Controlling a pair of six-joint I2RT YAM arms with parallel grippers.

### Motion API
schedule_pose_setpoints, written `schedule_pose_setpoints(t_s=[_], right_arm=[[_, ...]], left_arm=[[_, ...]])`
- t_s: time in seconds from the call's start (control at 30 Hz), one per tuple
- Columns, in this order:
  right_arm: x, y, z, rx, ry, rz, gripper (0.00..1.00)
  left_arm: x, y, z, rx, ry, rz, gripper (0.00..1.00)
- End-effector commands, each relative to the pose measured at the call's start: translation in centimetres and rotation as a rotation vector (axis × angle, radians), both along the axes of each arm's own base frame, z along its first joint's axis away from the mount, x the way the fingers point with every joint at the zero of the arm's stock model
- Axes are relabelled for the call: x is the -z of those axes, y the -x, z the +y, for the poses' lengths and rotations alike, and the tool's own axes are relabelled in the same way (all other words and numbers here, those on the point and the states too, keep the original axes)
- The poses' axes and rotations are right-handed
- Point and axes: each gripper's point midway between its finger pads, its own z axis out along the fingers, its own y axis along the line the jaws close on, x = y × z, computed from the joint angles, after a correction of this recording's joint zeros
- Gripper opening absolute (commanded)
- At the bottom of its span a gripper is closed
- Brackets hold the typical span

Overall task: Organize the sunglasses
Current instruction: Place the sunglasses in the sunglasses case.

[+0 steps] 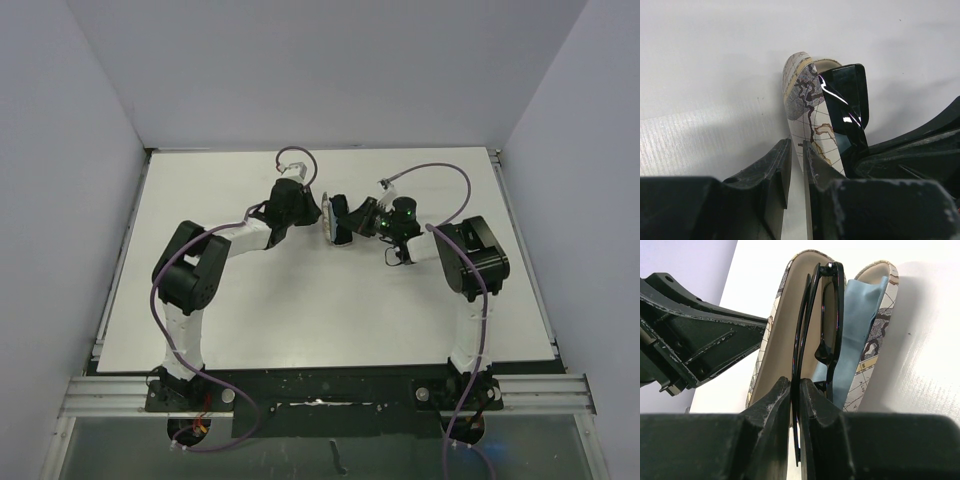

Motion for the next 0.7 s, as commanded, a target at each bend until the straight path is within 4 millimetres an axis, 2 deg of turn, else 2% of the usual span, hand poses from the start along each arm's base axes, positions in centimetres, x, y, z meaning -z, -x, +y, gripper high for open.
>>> schedule_pose_setpoints(t_s=[0.0,0.67], right_arm=[[-1.56,-1.05,0.10,-0.004,-0.031,-0.072,0.00],[-0.66,-1.31,0.47,-0.012,-0.071,-0.052,0.00]], left_arm=[[-4.15,-0.81,0.10,-0.005,0.039,-0.086,0.15],[-4.41,-0.63,0.37,-0.007,0.032,-0.089,0.15]])
